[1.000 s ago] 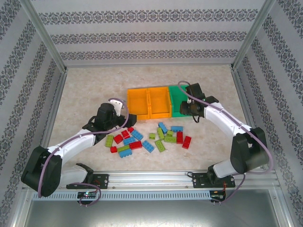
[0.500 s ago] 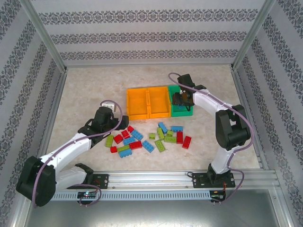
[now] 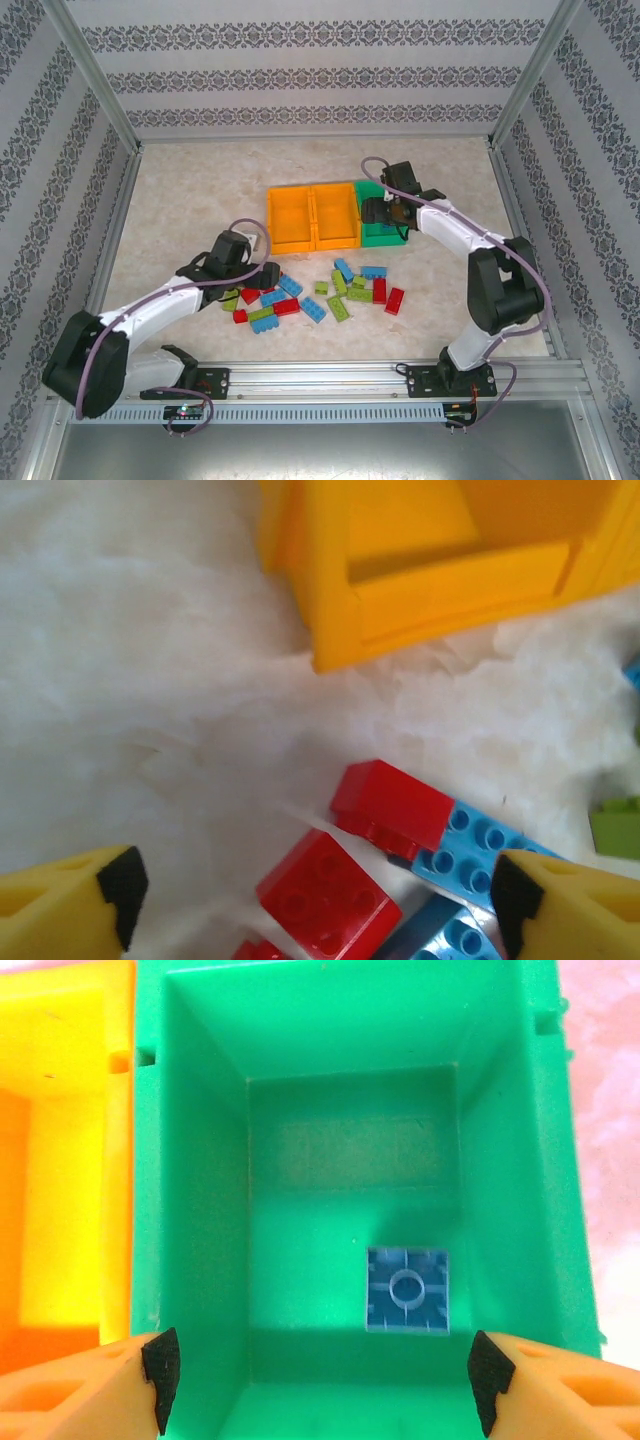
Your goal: Sort the legos into containers by color
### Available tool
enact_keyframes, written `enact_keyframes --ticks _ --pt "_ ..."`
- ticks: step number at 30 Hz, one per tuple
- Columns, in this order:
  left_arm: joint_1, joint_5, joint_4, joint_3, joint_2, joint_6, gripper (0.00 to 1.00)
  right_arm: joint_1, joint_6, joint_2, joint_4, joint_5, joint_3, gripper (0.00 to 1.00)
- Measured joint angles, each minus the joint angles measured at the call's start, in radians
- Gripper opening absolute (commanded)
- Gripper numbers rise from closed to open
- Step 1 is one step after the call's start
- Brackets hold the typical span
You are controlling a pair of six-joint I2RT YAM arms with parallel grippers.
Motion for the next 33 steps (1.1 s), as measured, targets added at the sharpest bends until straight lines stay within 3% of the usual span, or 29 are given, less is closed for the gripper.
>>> enact_keyframes --ticks 10,16,33 --pt "-0.056 0.027 0.004 0.039 0.119 0.062 0.81 -0.113 0.003 -0.132 0.045 -0.054 -0.154 0.79" --pt "-0.059 0.011 0.005 0.064 0.153 0.085 0.71 -0.123 0.017 -0.177 0.059 -0.071 -0.196 0.81" --pt "-0.059 0.002 0.031 0.065 0.177 0.098 0.65 -0.137 0.027 -0.207 0.068 -0.099 -0.231 0.81"
